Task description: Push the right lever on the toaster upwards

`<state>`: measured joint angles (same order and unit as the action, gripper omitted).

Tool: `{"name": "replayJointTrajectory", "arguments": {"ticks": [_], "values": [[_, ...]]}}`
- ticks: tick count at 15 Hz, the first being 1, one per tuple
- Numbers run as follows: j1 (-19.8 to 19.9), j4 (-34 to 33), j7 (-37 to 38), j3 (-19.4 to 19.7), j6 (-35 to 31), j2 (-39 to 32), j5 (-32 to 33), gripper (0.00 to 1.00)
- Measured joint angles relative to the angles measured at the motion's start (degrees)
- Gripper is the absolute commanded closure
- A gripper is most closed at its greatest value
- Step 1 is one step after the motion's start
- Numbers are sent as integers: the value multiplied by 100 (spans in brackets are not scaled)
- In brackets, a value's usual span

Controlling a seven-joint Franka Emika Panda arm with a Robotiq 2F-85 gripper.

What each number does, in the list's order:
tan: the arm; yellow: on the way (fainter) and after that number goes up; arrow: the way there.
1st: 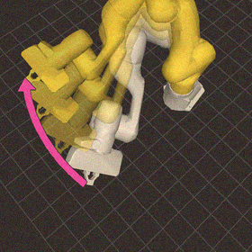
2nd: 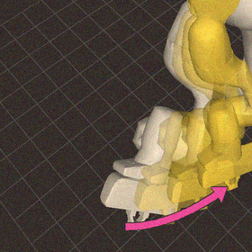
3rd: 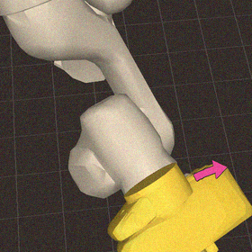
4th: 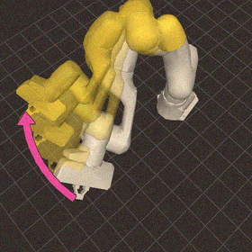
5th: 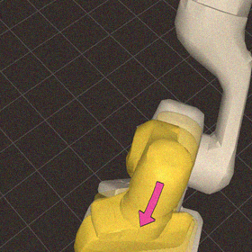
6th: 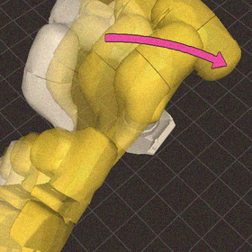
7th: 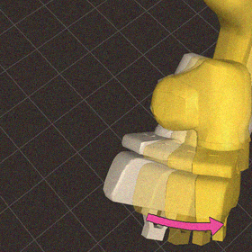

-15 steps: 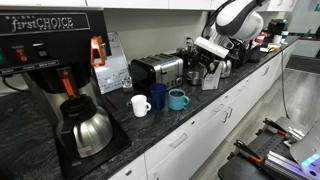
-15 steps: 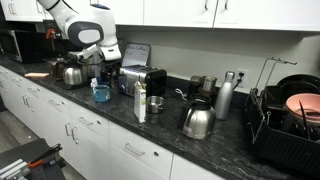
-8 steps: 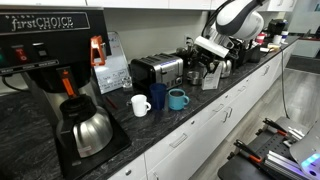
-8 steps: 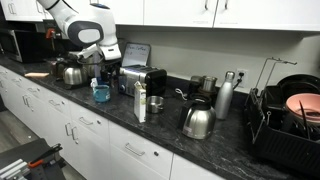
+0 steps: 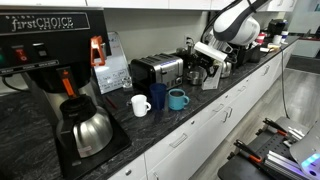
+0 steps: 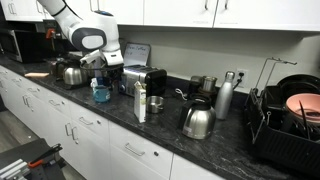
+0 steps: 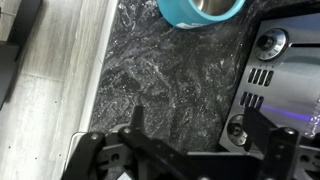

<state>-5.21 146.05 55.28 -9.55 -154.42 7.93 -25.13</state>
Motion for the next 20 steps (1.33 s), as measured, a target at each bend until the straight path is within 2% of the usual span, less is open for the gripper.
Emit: {"name": "replayJointTrajectory", "arguments": {"ticks": [9, 20], "values": [[-48, -342, 19, 5, -674, -862, 62, 0], [-54, -385, 20, 27, -791, -916, -83, 0]]}}
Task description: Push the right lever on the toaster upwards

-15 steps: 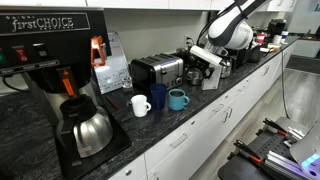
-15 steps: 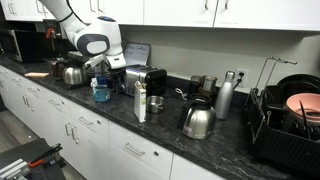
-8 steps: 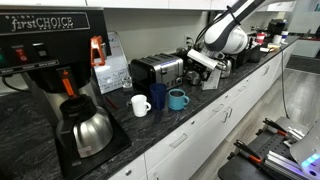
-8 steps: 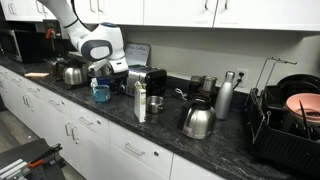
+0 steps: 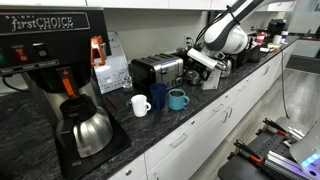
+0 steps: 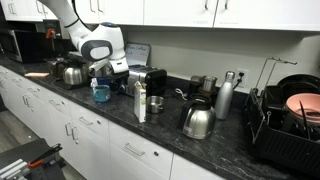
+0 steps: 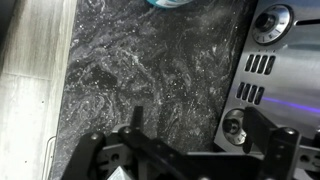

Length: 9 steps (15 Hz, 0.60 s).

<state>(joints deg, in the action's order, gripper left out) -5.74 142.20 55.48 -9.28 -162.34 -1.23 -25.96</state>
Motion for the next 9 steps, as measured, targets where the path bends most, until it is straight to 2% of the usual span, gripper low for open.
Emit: {"name": "replayJointTrajectory", "arguments": {"ticks": [1, 2, 9], "values": [[0, 0, 0, 3, -47, -4, -47, 16], [-2, 0, 0, 3, -104, -11, -95, 27], [-58, -3, -11, 6, -582, -154, -460, 76]]}}
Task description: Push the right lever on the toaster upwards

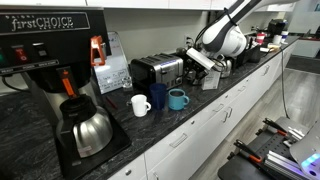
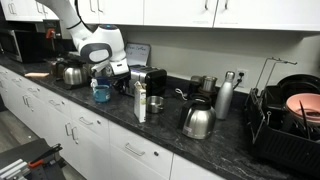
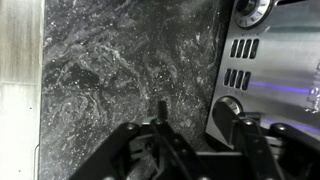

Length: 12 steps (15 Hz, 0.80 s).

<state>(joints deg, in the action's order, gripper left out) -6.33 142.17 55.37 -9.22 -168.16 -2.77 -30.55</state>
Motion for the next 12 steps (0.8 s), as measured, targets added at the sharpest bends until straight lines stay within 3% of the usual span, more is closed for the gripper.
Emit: {"name": "replayJointTrajectory", "arguments": {"ticks": [3, 12], "values": [[15, -24, -25, 12, -227, -99, -107, 98], [15, -276, -178, -154, -622, -503, -826, 100]]}}
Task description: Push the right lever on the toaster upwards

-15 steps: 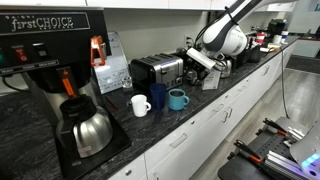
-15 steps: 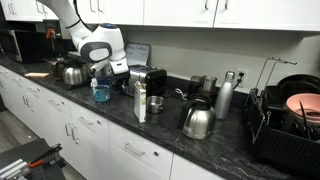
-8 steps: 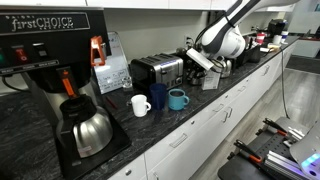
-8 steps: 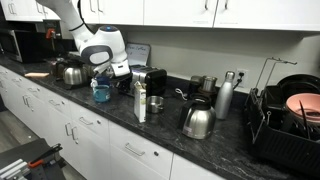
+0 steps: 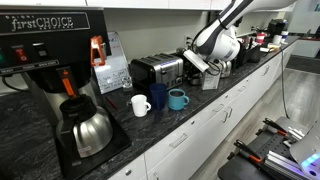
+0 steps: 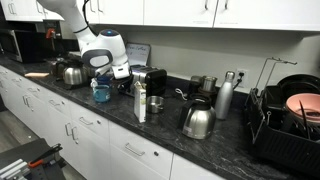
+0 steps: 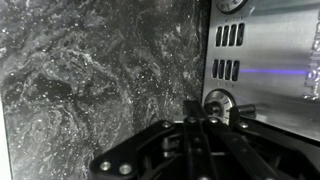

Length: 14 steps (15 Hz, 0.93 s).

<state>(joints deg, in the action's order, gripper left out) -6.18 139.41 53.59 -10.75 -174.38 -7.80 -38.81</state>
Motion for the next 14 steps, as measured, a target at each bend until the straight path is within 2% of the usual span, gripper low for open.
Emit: {"name": "replayJointTrajectory", "arguments": {"ticks": [14], "values": [[64, -680, -146, -4, -415, -796, 1, 100]]}}
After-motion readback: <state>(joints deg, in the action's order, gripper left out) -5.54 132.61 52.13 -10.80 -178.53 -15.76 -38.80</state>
